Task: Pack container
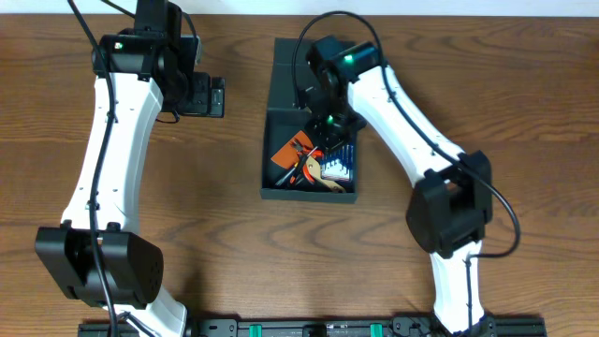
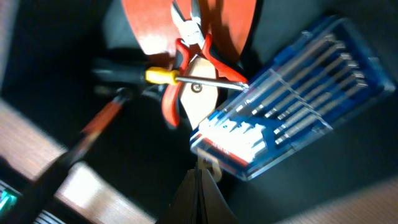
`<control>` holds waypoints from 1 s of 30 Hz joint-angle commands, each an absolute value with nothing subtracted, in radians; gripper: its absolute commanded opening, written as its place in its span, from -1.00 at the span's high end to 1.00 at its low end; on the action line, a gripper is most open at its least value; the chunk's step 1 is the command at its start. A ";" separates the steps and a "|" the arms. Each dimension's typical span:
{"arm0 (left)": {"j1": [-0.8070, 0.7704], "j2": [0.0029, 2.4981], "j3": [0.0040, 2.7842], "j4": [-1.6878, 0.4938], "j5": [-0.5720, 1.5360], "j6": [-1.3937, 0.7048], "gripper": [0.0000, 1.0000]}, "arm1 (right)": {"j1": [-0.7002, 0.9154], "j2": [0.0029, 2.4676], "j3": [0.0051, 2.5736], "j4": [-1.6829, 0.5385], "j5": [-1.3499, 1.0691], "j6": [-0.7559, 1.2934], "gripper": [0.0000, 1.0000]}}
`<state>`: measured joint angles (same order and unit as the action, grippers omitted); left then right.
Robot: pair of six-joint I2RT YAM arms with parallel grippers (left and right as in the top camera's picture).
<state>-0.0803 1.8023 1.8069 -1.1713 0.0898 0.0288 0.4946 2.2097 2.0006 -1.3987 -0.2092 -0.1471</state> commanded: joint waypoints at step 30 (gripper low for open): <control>-0.077 1.799 1.819 -1.174 0.056 0.023 -0.97 | 0.582 1.693 2.003 -1.698 -0.397 0.039 0.98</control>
<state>-0.0803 1.8023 1.8069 -1.1706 0.0704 0.0288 0.5468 1.6615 2.0571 -1.6939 -0.3511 0.0074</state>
